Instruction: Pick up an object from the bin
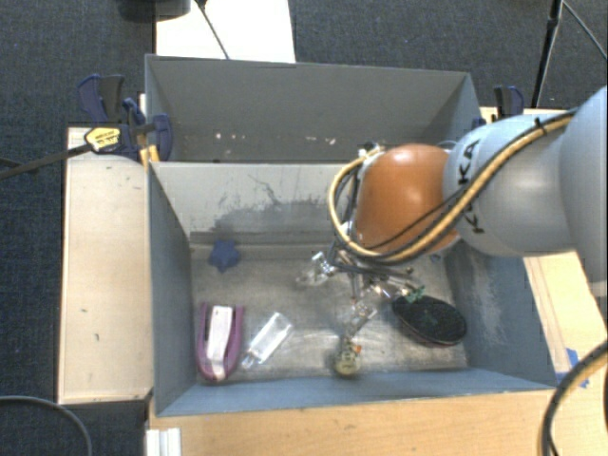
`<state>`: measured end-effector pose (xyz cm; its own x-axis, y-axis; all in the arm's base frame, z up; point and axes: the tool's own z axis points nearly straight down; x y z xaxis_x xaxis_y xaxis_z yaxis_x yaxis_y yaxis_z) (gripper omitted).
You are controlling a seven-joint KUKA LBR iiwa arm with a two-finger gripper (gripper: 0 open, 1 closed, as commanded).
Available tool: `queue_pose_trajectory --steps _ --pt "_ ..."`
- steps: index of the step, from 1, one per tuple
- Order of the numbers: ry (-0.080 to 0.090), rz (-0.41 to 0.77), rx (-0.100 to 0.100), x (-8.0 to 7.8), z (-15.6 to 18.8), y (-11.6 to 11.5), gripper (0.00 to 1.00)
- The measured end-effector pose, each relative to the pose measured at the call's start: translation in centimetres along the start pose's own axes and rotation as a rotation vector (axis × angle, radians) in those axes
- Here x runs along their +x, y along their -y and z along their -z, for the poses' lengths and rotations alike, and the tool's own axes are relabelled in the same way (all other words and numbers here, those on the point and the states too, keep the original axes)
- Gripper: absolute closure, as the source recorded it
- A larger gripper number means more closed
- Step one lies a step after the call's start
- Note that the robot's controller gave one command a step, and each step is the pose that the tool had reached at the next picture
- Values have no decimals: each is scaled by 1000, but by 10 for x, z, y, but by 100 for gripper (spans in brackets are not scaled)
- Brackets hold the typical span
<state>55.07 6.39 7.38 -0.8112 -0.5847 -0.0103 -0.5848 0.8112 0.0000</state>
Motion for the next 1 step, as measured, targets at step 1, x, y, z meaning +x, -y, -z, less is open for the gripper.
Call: queue_pose_trajectory --steps 1 --pt "0 -143 3 -35 67 -4 0"
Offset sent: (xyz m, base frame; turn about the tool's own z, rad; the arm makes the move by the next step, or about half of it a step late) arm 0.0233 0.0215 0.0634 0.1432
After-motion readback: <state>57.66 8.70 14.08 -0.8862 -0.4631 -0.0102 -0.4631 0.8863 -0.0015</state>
